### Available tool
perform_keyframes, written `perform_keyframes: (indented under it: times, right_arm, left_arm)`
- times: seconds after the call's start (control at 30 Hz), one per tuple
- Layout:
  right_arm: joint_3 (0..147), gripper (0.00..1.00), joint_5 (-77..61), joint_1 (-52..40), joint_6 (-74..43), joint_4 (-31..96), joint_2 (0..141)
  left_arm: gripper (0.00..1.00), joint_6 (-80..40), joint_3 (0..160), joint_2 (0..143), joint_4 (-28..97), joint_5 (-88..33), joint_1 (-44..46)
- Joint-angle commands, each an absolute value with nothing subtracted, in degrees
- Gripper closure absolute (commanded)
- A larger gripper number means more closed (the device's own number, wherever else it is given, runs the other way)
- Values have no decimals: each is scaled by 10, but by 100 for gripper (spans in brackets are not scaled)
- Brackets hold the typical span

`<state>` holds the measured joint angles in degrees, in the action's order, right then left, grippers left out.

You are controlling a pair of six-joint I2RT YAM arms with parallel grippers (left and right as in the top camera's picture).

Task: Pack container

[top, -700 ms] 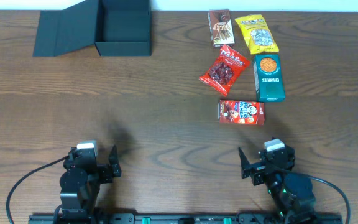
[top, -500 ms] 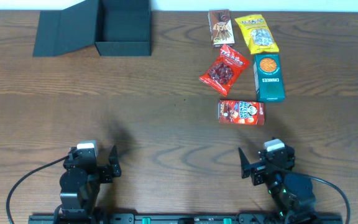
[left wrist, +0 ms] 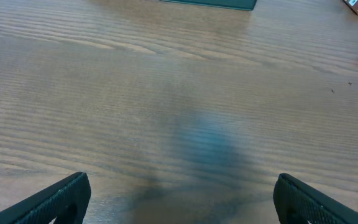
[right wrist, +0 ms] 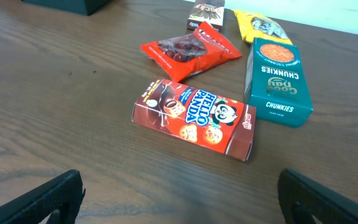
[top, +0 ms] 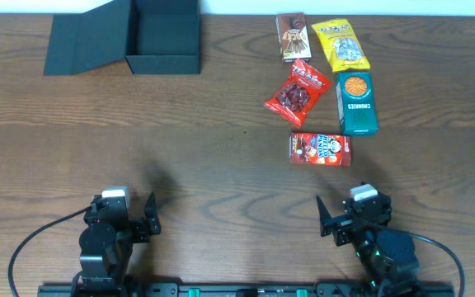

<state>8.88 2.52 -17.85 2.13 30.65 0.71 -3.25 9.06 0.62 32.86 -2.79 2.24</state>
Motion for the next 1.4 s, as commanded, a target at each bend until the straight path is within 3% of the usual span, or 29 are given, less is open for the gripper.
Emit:
perform_keyframes:
  times: [0.0, 0.7, 0.77, 0.93, 1.2, 1.37]
  right_arm:
    - [83, 1, 23, -176, 22, 309, 3]
    - [83, 1, 23, -176, 22, 309, 3]
    - [83, 1, 23, -176, 22, 309, 3]
    - [83, 1, 23, -176, 22, 309, 3]
    - [83, 1, 23, -176, 22, 309, 3]
    - [83, 1, 23, -176, 22, 309, 3]
  left_arm:
    - [5, -41, 86, 2, 327, -26, 19]
    - [5, -42, 86, 2, 327, -27, 19]
    - [5, -90, 86, 2, 327, -62, 19]
    - [5, -345, 91, 2, 334, -234, 19]
    - [5, -499, 91, 2, 317, -273, 19]
    - [5, -513, 91, 3, 185, -299, 19]
